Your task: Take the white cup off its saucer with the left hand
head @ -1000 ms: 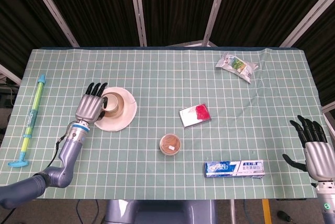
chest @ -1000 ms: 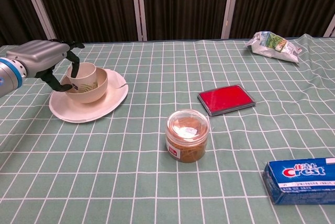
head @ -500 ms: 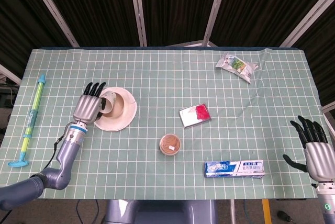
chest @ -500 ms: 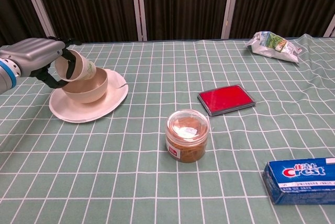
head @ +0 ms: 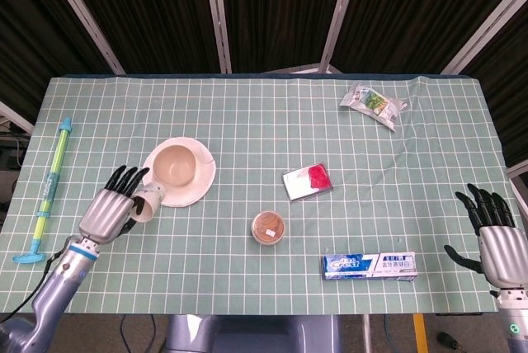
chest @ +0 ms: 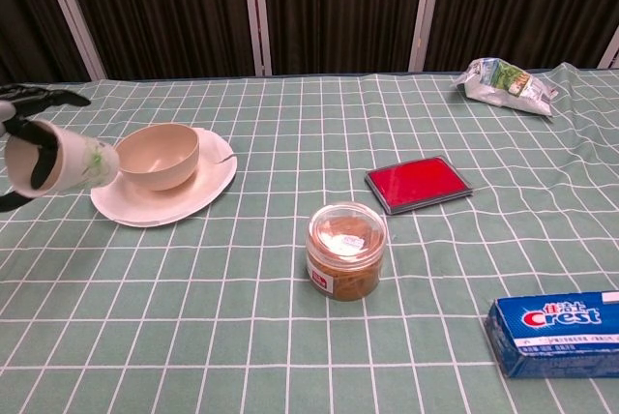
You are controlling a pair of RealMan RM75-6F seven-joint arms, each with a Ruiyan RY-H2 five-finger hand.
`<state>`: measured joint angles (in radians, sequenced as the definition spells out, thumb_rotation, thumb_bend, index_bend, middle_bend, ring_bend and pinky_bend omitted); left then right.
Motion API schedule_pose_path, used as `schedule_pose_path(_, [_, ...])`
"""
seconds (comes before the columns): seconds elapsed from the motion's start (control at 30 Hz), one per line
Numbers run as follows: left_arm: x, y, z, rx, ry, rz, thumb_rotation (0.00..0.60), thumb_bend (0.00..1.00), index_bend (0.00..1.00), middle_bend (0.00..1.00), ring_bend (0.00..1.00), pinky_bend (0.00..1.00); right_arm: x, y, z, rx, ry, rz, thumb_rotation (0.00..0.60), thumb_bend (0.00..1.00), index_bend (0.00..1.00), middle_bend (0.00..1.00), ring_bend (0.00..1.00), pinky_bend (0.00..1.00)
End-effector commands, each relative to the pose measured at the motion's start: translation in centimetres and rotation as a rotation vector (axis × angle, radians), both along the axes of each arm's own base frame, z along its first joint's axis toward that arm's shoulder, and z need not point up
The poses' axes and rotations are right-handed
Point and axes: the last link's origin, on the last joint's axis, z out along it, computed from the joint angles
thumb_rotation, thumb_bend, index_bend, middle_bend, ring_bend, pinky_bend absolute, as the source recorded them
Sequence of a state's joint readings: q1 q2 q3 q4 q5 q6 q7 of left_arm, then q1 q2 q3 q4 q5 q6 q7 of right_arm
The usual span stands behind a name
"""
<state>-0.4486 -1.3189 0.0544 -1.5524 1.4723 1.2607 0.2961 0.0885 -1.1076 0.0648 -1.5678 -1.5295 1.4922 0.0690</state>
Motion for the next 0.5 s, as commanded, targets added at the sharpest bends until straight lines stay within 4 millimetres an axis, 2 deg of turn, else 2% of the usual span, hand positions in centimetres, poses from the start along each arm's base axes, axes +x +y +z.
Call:
schedule_pose_path(0.03, [-1.5, -2.6, 0.2, -0.056, 0.016, 0.025, 0.600, 0.57, 0.64, 0.00, 0.00, 0.00, 0.1, 0.0, -0.2, 0.006, 0.003, -0.001, 0.600, 0.09, 0.10, 0.00, 0.00, 0.00])
schedule_pose_path(0.23, [-3.2, -3.9, -1.4, -0.140, 0.046, 0.080, 0.600, 0.57, 0.63, 0.00, 0.00, 0.00, 0.3, 0.0, -0.5, 0.014, 0.006, 0.005, 0.600, 0.09, 0.10, 0.00, 0.00, 0.00])
schedule_pose_path(0.5, [-3.3, -3.6, -2.0, -0.152, 0.038, 0.103, 0.600, 0.57, 0.59, 0.00, 0.00, 0.00, 0.3, -0.1, -0.6, 0.016, 0.009, 0.001, 0.600, 0.09, 0.10, 0.00, 0.00, 0.00])
